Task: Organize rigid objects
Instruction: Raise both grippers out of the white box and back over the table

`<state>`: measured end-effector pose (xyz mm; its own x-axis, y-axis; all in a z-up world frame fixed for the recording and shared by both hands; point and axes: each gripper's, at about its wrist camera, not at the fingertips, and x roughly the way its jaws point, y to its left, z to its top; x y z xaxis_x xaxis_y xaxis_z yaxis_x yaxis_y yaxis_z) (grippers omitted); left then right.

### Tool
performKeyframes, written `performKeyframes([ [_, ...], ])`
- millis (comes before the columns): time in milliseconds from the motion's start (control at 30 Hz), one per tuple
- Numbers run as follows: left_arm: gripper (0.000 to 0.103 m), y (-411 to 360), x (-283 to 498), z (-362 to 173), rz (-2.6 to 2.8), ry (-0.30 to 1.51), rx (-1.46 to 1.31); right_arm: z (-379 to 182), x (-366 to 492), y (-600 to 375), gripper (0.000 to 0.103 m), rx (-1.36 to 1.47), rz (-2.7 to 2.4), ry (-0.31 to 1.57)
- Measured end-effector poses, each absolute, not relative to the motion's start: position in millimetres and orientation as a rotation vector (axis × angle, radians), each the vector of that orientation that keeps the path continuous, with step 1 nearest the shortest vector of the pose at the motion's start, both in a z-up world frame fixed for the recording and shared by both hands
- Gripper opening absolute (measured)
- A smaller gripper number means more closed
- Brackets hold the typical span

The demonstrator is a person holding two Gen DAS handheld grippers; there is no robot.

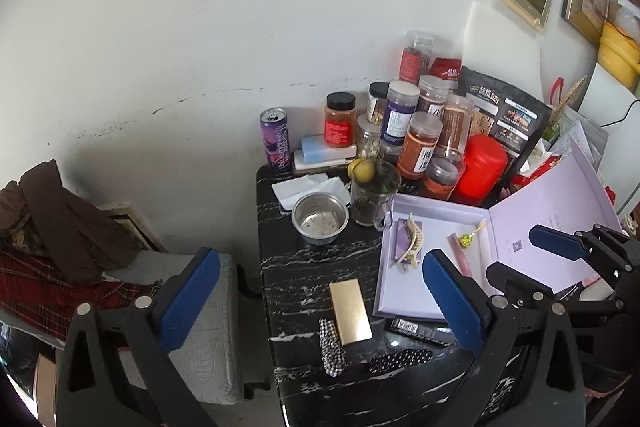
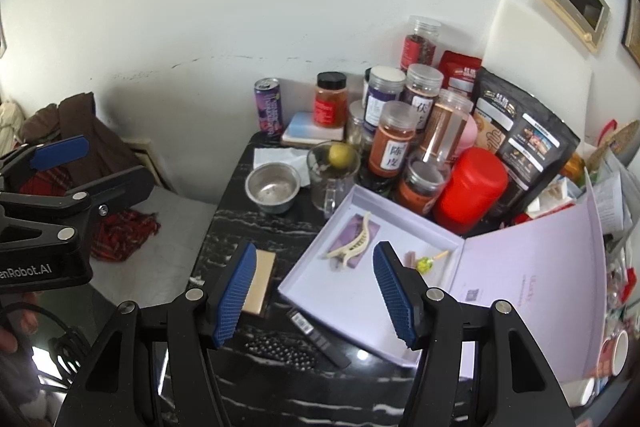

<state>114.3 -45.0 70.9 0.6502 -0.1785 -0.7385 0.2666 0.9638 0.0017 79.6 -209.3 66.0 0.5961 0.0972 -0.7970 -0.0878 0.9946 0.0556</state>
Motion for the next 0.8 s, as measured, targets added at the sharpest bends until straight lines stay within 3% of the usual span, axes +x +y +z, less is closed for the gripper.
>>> performKeyframes([
  [800,0.103,4,61,11,-0.208,0.945,0.073,11,29,-176,0.064,0.014,0.226,0.963],
])
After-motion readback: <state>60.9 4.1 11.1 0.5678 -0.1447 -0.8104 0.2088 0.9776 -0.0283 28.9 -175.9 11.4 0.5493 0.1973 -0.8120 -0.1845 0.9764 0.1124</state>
